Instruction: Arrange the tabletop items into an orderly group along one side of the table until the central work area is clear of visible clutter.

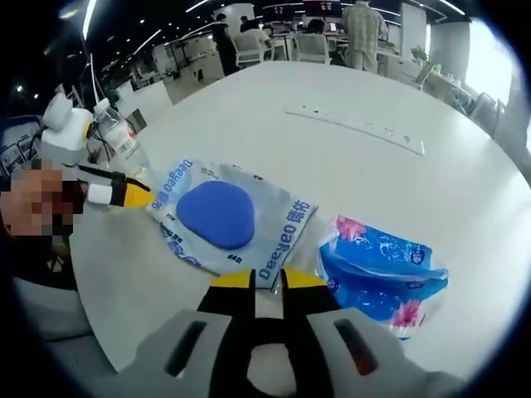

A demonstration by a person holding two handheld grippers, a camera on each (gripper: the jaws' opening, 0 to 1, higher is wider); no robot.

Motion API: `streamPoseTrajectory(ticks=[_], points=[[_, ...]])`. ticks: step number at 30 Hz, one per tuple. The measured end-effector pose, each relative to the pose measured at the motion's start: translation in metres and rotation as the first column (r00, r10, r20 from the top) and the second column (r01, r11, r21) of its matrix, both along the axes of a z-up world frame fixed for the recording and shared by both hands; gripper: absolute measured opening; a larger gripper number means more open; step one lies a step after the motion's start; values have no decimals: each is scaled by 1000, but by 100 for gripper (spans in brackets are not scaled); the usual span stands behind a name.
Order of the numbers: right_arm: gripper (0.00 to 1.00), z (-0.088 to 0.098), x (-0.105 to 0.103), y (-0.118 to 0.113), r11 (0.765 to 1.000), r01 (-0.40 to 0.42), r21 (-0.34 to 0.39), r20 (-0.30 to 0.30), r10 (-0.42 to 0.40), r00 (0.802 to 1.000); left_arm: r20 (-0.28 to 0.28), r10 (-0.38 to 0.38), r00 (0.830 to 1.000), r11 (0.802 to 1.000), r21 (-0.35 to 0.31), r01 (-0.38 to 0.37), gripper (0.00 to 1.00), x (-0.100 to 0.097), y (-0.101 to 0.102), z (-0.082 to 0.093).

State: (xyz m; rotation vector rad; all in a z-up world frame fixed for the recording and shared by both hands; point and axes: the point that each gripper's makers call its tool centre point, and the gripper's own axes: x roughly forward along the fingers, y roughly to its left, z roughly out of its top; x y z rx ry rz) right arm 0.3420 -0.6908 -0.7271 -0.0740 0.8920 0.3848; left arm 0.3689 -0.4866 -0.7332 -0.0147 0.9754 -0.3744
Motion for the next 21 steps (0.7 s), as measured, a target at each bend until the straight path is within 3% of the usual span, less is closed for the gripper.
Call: streamPoseTrajectory(ticks=[10,16,21], points=[[20,16,-4,9,1000,-11,13,40,11,999,103,-29,994,998,-45,34,26,-8,-12,31],[28,24,-7,16,1000,-16,24,62,15,998,116,-51,992,996,-74,59,23,-18,-15,38],[30,24,-14,21,999,-7,39,63,5,998,134,-71,988,992,-97,85,31,-33,-18,51]])
